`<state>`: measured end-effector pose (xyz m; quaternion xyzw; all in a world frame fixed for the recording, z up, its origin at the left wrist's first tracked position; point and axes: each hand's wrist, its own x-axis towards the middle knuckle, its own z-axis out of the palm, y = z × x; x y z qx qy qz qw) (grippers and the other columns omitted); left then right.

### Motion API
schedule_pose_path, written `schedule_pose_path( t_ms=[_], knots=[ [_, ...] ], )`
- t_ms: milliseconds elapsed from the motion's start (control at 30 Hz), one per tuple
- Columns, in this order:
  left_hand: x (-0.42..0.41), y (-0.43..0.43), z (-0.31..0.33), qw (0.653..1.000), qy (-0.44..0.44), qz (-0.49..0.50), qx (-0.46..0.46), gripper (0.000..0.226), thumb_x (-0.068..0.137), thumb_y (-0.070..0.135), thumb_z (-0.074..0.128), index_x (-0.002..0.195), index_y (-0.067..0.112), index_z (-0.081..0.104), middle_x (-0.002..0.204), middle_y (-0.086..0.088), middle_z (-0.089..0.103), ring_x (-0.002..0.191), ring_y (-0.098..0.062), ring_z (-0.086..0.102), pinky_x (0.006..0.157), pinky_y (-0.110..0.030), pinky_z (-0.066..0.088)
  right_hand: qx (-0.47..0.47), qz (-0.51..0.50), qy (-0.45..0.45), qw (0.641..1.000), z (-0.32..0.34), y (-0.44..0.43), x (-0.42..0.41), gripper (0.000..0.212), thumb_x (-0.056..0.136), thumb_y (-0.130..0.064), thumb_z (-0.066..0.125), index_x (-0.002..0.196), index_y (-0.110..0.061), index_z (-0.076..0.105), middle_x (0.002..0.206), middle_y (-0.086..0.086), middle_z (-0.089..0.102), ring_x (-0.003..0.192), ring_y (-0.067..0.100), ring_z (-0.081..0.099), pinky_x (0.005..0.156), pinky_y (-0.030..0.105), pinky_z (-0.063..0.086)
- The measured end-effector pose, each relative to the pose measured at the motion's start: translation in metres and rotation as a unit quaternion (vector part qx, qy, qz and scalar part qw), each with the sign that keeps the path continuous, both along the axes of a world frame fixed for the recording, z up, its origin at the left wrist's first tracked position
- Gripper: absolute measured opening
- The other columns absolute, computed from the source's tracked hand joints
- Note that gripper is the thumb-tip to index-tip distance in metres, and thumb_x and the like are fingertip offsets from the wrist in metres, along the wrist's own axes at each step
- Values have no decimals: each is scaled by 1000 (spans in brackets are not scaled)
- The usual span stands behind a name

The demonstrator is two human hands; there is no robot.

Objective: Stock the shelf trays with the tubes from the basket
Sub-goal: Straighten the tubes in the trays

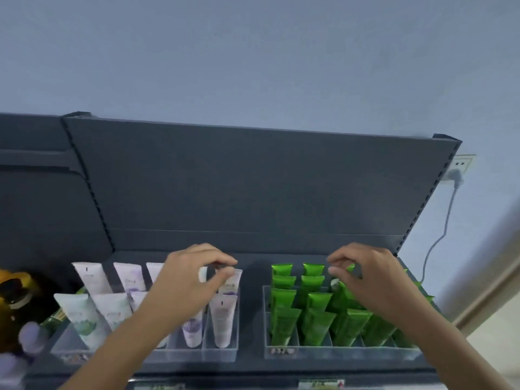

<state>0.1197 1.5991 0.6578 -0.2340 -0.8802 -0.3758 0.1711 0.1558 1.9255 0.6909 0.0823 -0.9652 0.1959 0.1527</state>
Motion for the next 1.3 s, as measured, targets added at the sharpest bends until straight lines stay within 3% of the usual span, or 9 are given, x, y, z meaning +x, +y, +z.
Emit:
schedule_pose_path(
  t_ms=[133,267,400,600,733,833,1000,1167,1300],
  knots=[
    [16,52,-12,999,4,-22,-22,8,87,27,76,92,34,77,88,24,68,84,2,65,77,-14,48,21,71,-7,997,-14,16,6,8,85,-31,73,92,-29,72,85,-22,65,81,-5,63,73,27,55],
    [13,71,-23,996,9,-21,-89,10,90,37,70,98,35,76,91,28,63,85,7,59,79,-22,51,47,94,-56,993,-25,9,3,17,90,-39,65,105,-33,70,99,-23,64,90,-5,61,87,23,53],
    [7,79,-30,991,6,-12,-132,15,91,42,68,103,36,75,95,27,62,89,5,56,82,-21,50,67,110,-67,989,-36,2,-2,23,91,-38,64,112,-31,69,107,-19,66,96,0,61,97,25,49],
    [-6,87,-33,989,-6,-16,-148,12,89,38,71,100,38,76,94,26,65,91,6,56,80,-9,38,64,115,-62,989,-41,0,-7,17,93,-30,62,108,-29,70,105,-16,67,96,2,60,97,24,47],
    [-9,89,-36,987,-15,-22,-158,10,89,36,71,97,38,76,91,26,65,89,6,55,80,-12,41,46,130,-63,988,-43,2,-10,16,93,-28,62,107,-28,70,104,-15,66,94,2,58,96,24,47],
    [-3,87,-36,990,-1,-13,-144,13,90,41,69,102,39,74,95,28,62,91,6,55,79,-14,44,29,135,-27,990,-44,7,-5,22,90,-37,63,111,-30,68,104,-22,62,92,-7,51,97,19,41],
    [19,83,-36,992,10,-47,-113,22,92,54,57,100,41,73,95,30,59,91,6,55,79,-11,43,33,166,-12,985,-50,13,10,26,84,-56,56,93,-35,70,85,-24,60,81,-5,50,83,12,32],
    [23,85,-48,989,13,-70,-131,19,91,49,58,100,40,73,93,28,60,89,5,55,77,-20,50,70,175,-5,982,-64,12,7,9,78,-38,70,86,-35,70,79,-20,61,77,0,55,79,20,43],
    [23,87,-48,990,14,-72,-123,17,91,46,60,101,40,73,94,30,60,89,5,55,76,-19,50,68,179,-7,981,-63,12,9,8,80,-32,71,88,-34,70,83,-20,61,80,2,56,80,18,36]
  ],
)
